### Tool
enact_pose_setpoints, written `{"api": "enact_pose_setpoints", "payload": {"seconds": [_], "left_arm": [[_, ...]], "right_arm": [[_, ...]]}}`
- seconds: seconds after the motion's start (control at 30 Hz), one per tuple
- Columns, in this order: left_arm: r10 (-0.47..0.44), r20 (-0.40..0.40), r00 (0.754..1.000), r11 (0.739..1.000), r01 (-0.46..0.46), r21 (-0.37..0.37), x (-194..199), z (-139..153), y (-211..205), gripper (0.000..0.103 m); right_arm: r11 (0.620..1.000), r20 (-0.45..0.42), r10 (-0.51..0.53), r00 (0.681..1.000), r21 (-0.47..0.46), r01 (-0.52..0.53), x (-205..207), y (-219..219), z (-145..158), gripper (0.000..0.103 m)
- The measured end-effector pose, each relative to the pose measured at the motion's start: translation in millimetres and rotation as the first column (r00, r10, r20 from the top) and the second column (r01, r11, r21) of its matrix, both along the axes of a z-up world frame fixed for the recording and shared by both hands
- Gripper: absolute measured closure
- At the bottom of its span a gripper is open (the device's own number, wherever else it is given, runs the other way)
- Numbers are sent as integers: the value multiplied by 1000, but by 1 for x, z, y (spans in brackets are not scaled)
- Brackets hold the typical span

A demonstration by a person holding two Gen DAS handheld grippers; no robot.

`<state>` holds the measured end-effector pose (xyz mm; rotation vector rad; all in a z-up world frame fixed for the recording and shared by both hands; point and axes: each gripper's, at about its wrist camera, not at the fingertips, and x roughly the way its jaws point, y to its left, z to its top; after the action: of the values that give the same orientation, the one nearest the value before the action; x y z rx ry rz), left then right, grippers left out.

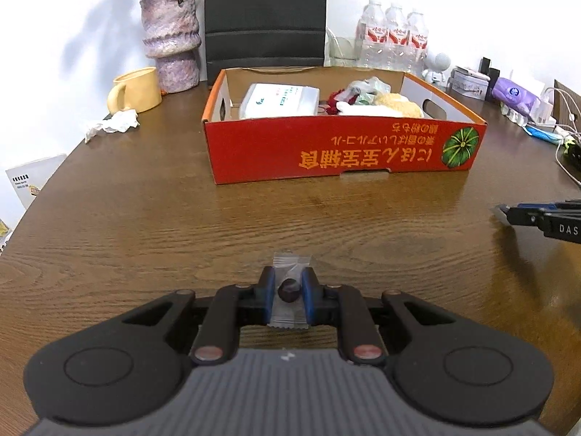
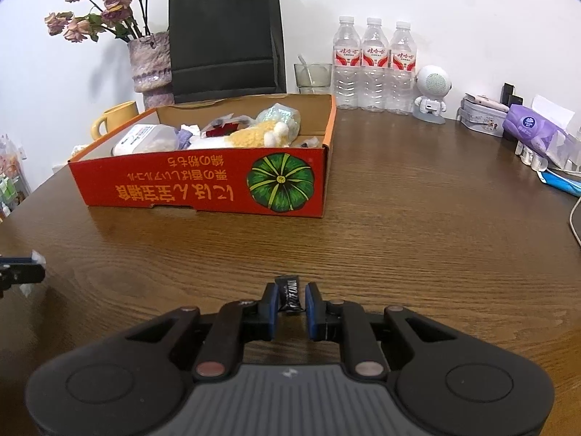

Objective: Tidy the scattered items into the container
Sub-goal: 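Grasp clear wrapped candy with left tool while right tool grasps black packet, then release candy and black packet into the box with both tools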

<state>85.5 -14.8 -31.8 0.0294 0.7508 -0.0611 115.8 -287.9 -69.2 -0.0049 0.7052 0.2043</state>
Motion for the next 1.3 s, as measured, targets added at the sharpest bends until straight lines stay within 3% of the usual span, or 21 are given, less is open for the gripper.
{"api": "enact_pose_setpoints", "payload": {"seconds": [0.17, 0.4, 0.73, 0.9, 1.1, 1.3], "left_arm": [[1, 29, 1000, 1000, -1, -9, 2, 7, 4, 87], [-26, 138, 990, 999, 28, -16, 15, 42, 9, 87], [-31, 316, 948, 998, 49, -50, 78, 95, 10, 87], [-17, 330, 944, 994, 52, -97, 124, 99, 10, 87], [35, 292, 956, 983, 20, -181, 187, 76, 15, 87], [11, 243, 970, 989, 26, -148, 229, 59, 11, 87]], "right_arm": [[1000, 23, 1, 1000, -4, -1, -1, 2, 8, 89], [999, 108, 32, 994, 15, -34, 5, 6, 45, 89], [996, 235, 75, 969, 19, -82, 57, 27, 95, 89], [996, 236, 79, 969, 32, -89, 102, 40, 98, 89], [994, 207, 70, 976, 62, -85, 165, 60, 85, 89], [993, 151, 105, 983, 36, -112, 220, 84, 68, 88]]}}
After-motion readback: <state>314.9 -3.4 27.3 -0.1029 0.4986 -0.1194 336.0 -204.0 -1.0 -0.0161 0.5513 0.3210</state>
